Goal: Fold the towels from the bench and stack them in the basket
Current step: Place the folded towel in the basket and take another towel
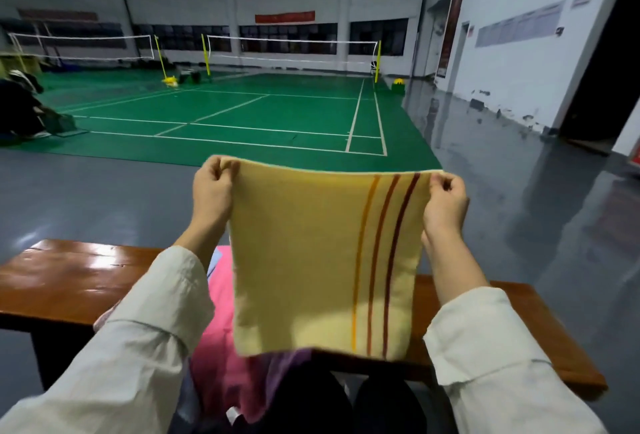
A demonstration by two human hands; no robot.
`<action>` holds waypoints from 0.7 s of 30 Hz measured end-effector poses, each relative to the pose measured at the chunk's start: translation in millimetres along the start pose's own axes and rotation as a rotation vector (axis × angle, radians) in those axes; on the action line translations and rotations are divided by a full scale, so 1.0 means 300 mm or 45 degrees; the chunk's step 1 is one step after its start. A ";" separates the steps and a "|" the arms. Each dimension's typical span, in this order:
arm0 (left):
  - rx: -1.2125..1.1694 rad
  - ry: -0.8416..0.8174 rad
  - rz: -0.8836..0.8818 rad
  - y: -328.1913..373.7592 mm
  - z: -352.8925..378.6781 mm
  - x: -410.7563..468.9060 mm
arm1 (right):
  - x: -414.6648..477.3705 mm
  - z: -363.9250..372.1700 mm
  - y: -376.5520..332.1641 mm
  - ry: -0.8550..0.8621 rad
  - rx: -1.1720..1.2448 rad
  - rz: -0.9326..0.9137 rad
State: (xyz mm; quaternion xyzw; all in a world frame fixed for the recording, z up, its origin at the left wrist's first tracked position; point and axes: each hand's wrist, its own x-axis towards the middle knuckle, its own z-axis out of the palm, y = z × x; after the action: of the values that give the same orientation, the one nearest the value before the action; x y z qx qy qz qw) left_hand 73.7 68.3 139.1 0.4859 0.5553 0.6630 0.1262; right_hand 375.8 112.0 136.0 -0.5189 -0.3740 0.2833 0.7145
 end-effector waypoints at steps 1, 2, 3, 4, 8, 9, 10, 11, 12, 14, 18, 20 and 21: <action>-0.017 0.036 0.050 0.038 0.011 0.020 | 0.016 0.010 -0.032 0.021 0.036 -0.032; -0.030 0.069 0.101 0.073 0.021 0.036 | 0.031 0.018 -0.061 0.043 0.070 -0.061; -0.033 0.094 0.157 0.098 0.028 0.043 | 0.040 0.023 -0.079 0.068 0.096 -0.084; -0.017 0.114 0.208 0.111 0.032 0.043 | 0.044 0.022 -0.086 0.093 0.102 -0.102; 0.204 0.120 0.285 0.029 0.018 -0.054 | -0.002 -0.025 -0.006 0.141 0.057 -0.110; 0.285 0.089 0.262 -0.019 0.007 -0.099 | -0.027 -0.048 0.043 0.143 0.036 -0.080; 0.354 0.052 0.224 -0.070 -0.005 -0.149 | -0.054 -0.073 0.099 0.135 0.007 -0.043; 0.407 0.010 0.188 -0.126 -0.017 -0.203 | -0.083 -0.098 0.163 0.120 -0.017 -0.006; 0.440 -0.035 0.162 -0.185 -0.028 -0.256 | -0.111 -0.123 0.235 0.108 -0.037 0.036; 0.454 -0.101 0.118 -0.293 -0.046 -0.357 | -0.167 -0.164 0.373 0.085 -0.088 0.134; 0.460 -0.155 -0.117 -0.469 -0.047 -0.504 | -0.254 -0.227 0.573 0.049 -0.234 0.343; 0.464 -0.180 -0.276 -0.523 -0.041 -0.534 | -0.282 -0.241 0.615 -0.022 -0.292 0.434; 0.488 -0.215 -0.320 -0.547 -0.036 -0.539 | -0.291 -0.242 0.628 -0.055 -0.309 0.457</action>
State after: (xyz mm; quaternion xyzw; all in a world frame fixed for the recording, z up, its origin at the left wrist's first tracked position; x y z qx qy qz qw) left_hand 84.2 5.0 -82.4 0.4818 0.7147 0.4814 0.1593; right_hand 383.9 60.9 -77.8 -0.6532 -0.3220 0.3699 0.5769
